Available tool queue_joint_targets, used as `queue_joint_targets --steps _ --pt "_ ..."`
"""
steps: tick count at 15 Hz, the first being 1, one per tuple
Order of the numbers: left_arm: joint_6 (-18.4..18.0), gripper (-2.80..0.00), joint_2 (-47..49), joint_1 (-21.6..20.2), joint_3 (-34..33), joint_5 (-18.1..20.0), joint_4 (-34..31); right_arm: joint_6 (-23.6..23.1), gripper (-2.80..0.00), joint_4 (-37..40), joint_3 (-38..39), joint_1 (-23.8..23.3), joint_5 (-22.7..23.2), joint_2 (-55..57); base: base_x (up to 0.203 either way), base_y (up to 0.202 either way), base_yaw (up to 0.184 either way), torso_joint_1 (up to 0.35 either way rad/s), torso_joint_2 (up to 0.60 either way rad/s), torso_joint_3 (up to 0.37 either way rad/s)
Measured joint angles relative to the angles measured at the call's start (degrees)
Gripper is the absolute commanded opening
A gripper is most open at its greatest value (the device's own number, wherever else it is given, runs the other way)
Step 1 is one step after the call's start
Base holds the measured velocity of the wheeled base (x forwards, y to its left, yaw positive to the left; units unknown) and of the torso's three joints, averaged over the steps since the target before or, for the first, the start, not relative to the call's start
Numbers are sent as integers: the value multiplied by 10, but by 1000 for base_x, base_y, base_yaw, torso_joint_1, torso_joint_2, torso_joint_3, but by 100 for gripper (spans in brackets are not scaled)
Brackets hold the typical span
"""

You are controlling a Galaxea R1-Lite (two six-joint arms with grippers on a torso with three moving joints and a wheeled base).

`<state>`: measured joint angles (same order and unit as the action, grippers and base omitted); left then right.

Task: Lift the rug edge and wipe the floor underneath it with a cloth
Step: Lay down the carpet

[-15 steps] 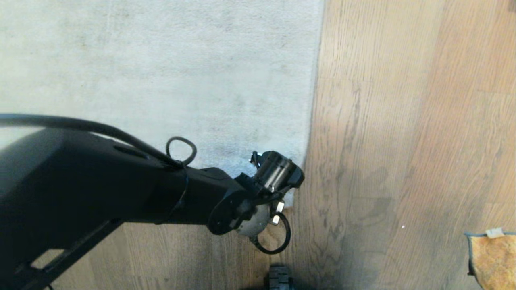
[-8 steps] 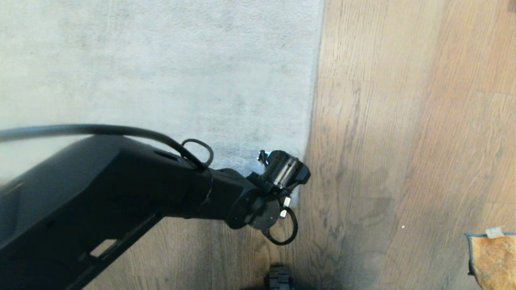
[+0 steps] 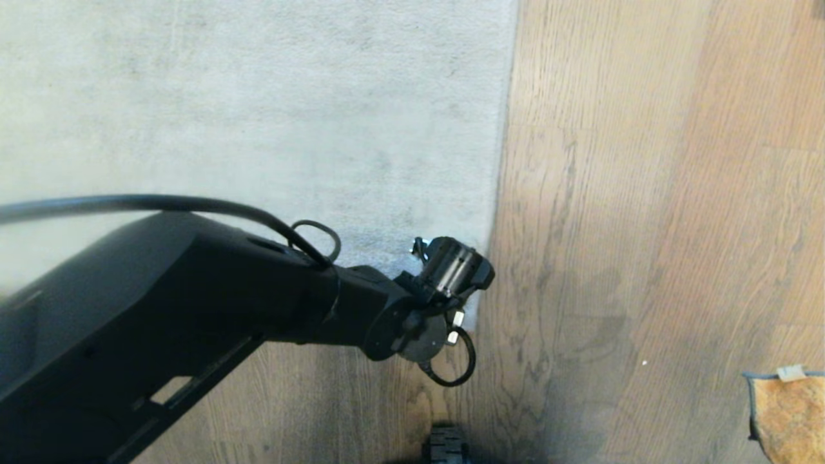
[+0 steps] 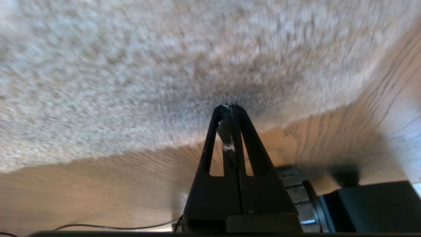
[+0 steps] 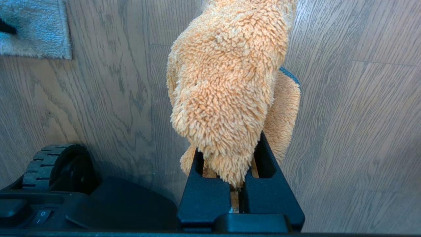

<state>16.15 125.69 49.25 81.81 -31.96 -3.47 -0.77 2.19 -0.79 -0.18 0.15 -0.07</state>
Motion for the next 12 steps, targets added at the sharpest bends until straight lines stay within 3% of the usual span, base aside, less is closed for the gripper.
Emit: queue_joint_targets --steps 5,12 --pt "-16 -280 -41 4 8 -28 0 0 -280 0 0 0 0 0 0 0 0 0 0 0" --pt "-61 -280 -164 -1 -32 -30 1 0 -280 0 0 0 0 0 0 0 0 0 0 0"
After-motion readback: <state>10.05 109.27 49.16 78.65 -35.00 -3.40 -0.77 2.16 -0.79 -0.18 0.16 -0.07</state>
